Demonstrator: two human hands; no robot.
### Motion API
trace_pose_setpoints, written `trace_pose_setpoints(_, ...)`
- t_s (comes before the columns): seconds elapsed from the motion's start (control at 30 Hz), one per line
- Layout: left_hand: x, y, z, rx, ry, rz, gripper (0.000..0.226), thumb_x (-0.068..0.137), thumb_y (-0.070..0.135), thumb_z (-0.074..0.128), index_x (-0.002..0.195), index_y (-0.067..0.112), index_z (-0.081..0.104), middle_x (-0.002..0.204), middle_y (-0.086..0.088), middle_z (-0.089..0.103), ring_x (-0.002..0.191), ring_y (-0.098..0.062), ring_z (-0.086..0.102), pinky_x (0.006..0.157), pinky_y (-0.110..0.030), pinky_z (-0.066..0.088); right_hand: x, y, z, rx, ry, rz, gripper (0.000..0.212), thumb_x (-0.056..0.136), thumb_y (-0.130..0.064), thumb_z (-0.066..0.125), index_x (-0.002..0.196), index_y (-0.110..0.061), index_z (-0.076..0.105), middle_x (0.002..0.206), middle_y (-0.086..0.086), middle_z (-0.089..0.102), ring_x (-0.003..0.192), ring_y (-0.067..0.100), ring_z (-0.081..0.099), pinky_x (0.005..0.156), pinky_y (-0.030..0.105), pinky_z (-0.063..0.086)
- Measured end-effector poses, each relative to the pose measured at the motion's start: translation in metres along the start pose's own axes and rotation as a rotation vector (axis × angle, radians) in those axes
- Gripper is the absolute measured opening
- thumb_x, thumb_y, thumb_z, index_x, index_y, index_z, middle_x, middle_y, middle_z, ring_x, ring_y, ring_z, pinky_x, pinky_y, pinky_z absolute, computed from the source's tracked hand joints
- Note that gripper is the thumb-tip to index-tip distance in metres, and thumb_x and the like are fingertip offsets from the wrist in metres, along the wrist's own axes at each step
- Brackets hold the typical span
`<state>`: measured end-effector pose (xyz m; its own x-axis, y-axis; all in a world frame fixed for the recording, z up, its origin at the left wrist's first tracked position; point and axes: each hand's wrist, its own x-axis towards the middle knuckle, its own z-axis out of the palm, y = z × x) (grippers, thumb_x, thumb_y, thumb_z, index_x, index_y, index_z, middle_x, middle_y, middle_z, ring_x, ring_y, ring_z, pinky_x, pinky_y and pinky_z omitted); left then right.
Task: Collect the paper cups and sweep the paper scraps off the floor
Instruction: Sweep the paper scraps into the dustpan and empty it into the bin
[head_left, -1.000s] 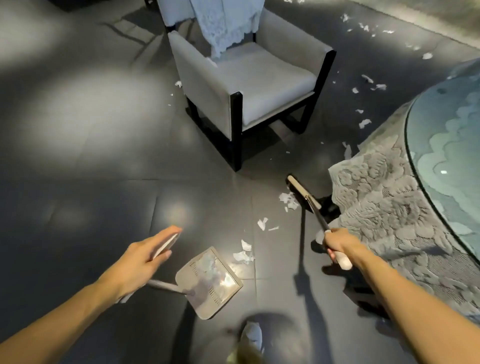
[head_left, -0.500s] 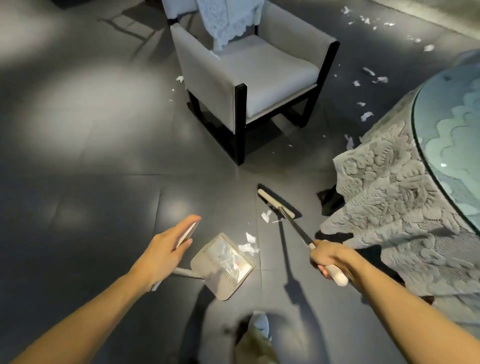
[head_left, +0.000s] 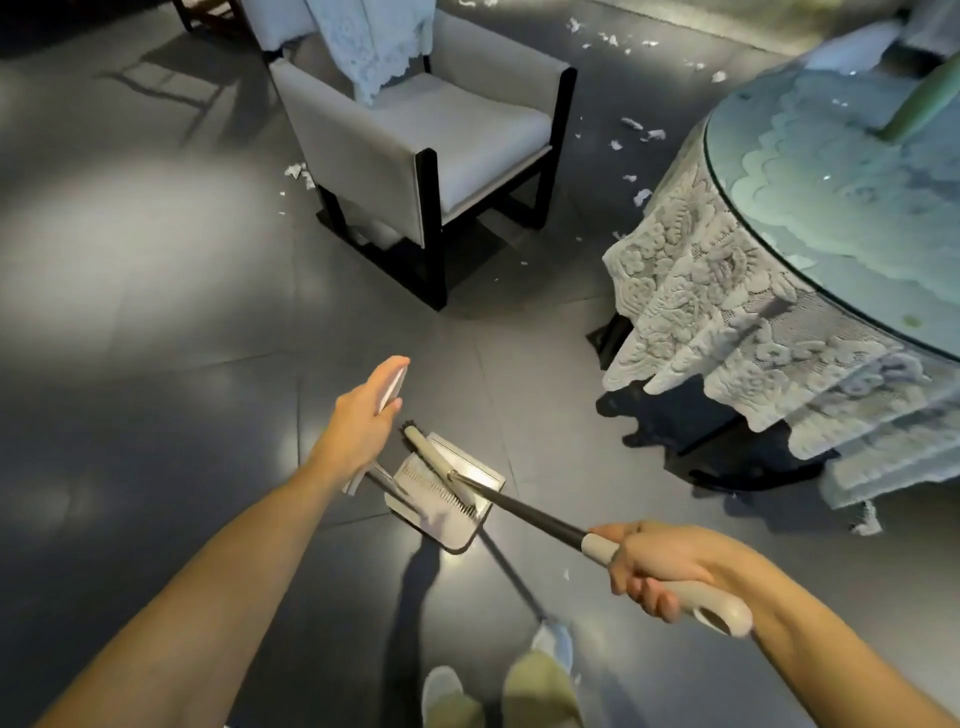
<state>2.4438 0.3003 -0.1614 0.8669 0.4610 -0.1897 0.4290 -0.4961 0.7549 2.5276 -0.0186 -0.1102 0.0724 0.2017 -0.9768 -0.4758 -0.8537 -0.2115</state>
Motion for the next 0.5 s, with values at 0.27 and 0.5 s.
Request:
trace_pose_setpoints(0.27,-0.089,0.001,0.011,0.017,0.015,0.053,0.046,0.098,0.015,0.046,0.136,0.041,0.039,0.142,-0.001,0.046,0.129,-0.025,0.042,0.094,-0.028,0.032,-0.065,0.085,0.019,0.195,0.019,-0.109,0.048,0.087,0.009,0.041,0.114,-0.029,0.052,0.051,0.004,0.038,0.032,0.008,0.034,0.030,0.014,0.032)
trace_pose_setpoints(0.5,-0.180,-0.009,0.025,0.009,0.045,0.088,0.046,0.097,0.017,0.049,0.131,0.046,0.040,0.140,0.006,0.047,0.125,-0.022,0.046,0.092,-0.029,0.035,-0.075,0.160,0.036,0.344,0.108,-0.151,0.047,0.089,0.008,0.041,0.127,-0.018,0.047,0.051,0.004,0.037,0.032,0.008,0.034,0.032,0.013,0.033)
